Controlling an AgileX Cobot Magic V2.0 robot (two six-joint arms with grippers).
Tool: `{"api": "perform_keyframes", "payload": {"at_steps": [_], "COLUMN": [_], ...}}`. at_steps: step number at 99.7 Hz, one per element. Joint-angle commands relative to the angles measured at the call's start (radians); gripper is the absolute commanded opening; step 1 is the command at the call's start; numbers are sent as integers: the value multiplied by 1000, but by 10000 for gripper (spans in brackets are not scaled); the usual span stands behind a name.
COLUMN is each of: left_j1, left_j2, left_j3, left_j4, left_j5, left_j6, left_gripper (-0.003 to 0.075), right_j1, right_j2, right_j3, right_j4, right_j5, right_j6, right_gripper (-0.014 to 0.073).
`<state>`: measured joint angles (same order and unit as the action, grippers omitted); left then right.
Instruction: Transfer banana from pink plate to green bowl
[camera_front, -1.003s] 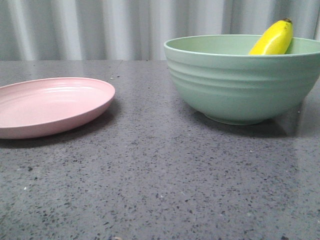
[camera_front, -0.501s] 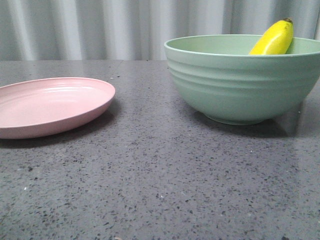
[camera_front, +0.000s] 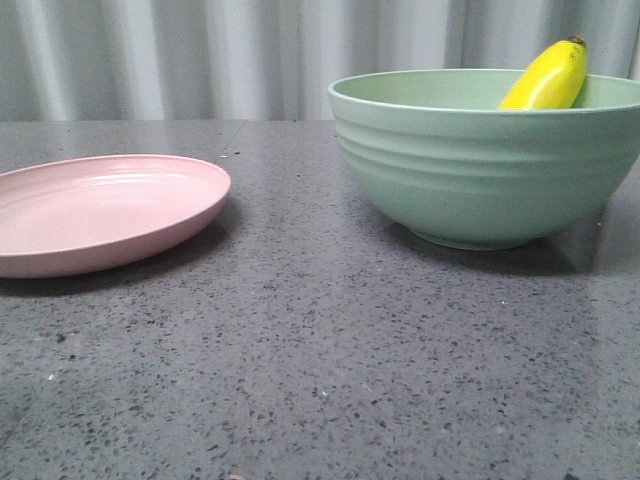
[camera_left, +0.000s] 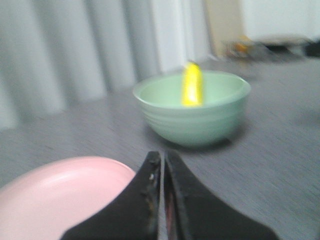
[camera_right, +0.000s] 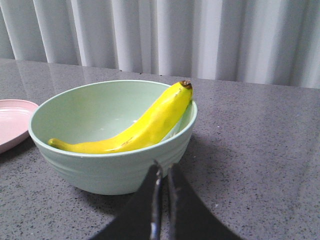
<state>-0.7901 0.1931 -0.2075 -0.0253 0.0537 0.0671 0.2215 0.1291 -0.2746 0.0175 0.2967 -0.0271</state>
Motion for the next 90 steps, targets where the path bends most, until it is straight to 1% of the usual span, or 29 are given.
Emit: {"api": "perform_keyframes", "payload": {"at_steps": [1,9,14,33,42,45,53,72,82,90], "left_j1": [102,217,296,540,629,659,710,797,822,822], "left_j2": [9,9,4,-76,-124,-138,-175,-225,-225,-225], "left_j3": [24,81,114,187,213,218,218,218,218,218], "left_j4": [3,1,1,1,1,1,1,3,25,44], "left_j5": [-251,-381,-428,-426,-426,-421,-292,18,129,204], "left_j6": [-8,-8,-8,-12,-16,-45,-112,-107,-105,-105], "left_gripper": [-20,-20,-20,-20,-20,-20,-20,-20,-20,-20], "right_j1": [-2,-2,-2,-2,-2,-2,-2,-2,-2,-2], "right_j2": [9,9,9,9,9,9,9,9,9,9], "right_j3": [-25,-25,-25,-25,-25,-25,-25,-25,-25,-25], "right_j4": [-10,-10,-10,-10,-10,-10,-10,-10,-10,-10], "right_j5": [-85,-85,-85,-85,-85,-85,-85,-85,-85,-85], "right_j6": [-8,-8,-8,-8,-8,-8,-8,-8,-8,-8], "right_gripper": [-64,-64,-64,-64,-64,-64,-64,-64,-64,-64]}}
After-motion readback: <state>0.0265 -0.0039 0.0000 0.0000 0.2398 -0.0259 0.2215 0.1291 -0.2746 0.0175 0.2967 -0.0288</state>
